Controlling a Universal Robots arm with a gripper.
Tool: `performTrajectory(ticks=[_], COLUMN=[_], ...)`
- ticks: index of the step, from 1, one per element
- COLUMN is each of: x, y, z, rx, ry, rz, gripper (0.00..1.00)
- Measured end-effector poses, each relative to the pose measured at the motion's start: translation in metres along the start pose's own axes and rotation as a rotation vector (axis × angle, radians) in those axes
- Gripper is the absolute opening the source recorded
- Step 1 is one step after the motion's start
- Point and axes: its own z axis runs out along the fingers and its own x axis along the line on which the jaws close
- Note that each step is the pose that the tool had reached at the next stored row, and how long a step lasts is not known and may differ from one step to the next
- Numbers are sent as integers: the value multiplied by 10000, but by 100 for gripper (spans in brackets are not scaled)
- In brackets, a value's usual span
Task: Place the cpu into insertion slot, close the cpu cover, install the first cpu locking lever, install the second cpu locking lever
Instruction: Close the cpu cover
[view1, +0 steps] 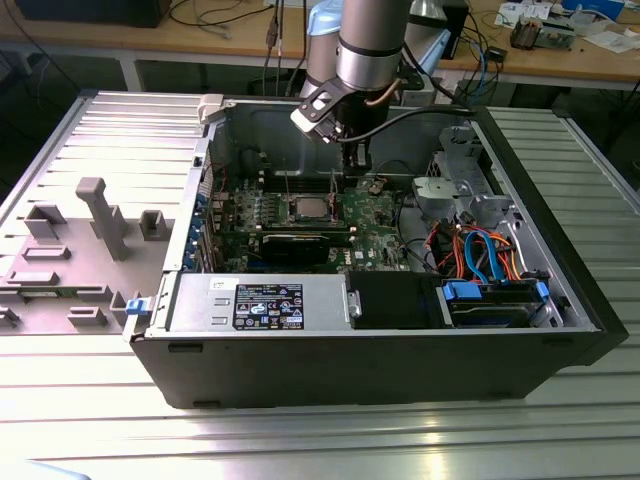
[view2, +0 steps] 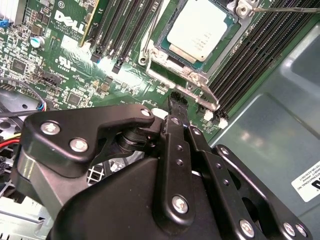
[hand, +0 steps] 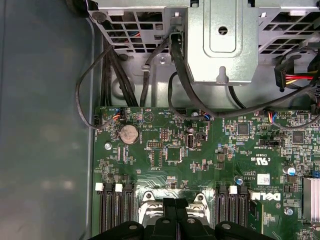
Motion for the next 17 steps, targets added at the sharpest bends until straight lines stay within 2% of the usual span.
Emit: performTrajectory(ticks=[17], x=[1], y=[-30], z=[0], rx=[-1], ry=[1], rz=[0], gripper=[11])
